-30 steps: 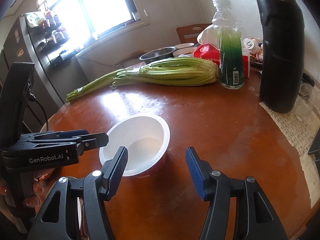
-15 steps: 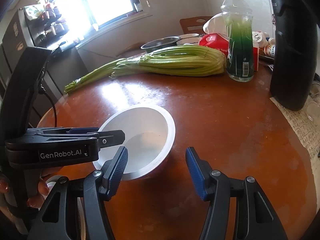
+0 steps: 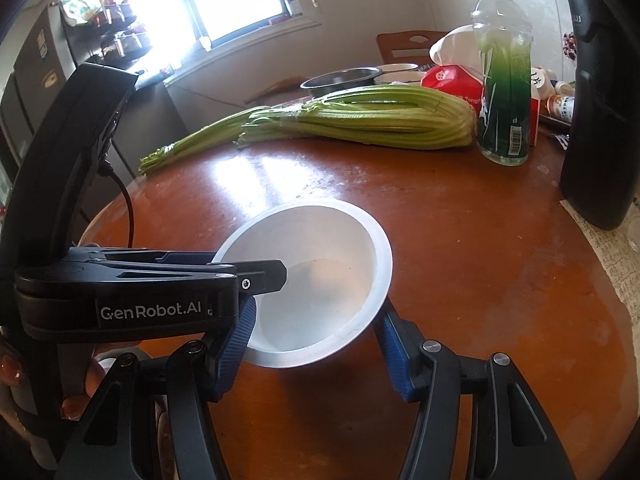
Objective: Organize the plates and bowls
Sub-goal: 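Move the left tool to the red-labeled white paper cup and close on its rim, then lift the paper cup with the left tool over the steel bowl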
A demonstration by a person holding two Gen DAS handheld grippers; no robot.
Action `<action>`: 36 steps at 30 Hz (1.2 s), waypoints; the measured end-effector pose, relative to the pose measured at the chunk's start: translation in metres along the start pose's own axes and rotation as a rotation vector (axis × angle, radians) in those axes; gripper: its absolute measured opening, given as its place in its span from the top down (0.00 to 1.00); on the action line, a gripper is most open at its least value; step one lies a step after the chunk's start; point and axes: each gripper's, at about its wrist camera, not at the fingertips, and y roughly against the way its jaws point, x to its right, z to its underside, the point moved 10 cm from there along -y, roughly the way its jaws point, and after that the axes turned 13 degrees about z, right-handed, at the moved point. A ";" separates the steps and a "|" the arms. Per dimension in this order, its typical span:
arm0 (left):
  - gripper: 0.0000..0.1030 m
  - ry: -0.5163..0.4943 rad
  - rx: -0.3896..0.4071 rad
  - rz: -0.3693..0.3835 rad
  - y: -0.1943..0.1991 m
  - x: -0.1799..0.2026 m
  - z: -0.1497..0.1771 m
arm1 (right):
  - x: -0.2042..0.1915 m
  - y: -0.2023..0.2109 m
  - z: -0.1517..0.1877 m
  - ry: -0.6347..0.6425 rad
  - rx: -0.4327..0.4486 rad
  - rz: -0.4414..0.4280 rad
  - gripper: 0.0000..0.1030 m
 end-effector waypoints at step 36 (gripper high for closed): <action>0.47 -0.018 0.100 0.043 0.061 0.013 0.008 | -0.021 0.058 -0.009 0.038 0.112 0.008 0.41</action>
